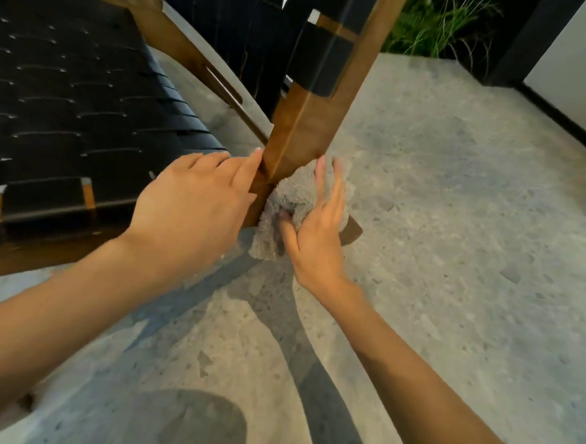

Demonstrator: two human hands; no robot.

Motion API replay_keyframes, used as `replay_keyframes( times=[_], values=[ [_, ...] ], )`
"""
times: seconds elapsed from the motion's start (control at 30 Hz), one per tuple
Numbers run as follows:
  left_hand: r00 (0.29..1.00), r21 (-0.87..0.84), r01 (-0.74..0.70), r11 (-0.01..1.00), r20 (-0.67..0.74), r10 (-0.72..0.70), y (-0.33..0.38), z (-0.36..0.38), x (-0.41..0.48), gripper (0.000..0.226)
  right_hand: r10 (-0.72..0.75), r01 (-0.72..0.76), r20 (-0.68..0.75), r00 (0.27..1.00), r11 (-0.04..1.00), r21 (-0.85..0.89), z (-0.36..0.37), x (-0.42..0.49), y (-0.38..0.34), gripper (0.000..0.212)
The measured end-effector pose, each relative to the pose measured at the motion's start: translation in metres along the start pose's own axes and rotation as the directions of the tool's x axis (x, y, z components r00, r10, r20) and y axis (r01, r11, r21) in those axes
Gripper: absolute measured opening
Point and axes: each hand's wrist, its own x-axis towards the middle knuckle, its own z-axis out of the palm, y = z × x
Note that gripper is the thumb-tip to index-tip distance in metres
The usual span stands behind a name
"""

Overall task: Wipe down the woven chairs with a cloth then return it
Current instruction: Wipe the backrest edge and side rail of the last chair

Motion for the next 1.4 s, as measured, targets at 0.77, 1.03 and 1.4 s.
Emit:
replay_keyframes(
  times=[0.77, 1.03, 1.4],
  values=[
    [0.999, 0.38, 0.023, 0.925, 0.018, -0.032, 0.033, 0.008, -0.011, 0.084, 0.098, -0.097, 0.071, 0.993, 0.995, -0.017, 0.006, -0.012, 0.07, 0.086],
    [0.992, 0.197, -0.081, 0.977, -0.076, 0.098, -0.008, -0.003, -0.076, 0.074, -0.32, 0.316, -0.083, 0.944, 0.947, -0.053, 0.006, -0.04, -0.052, 0.071],
    [0.872, -0.675, 0.358, 0.645, -0.006, -0.49, -0.016, -0.007, -0.147, 0.058, -0.366, 0.421, 0.273, 0.89, 0.889, -0.18, 0.019, -0.044, -0.099, 0.094]
  ],
)
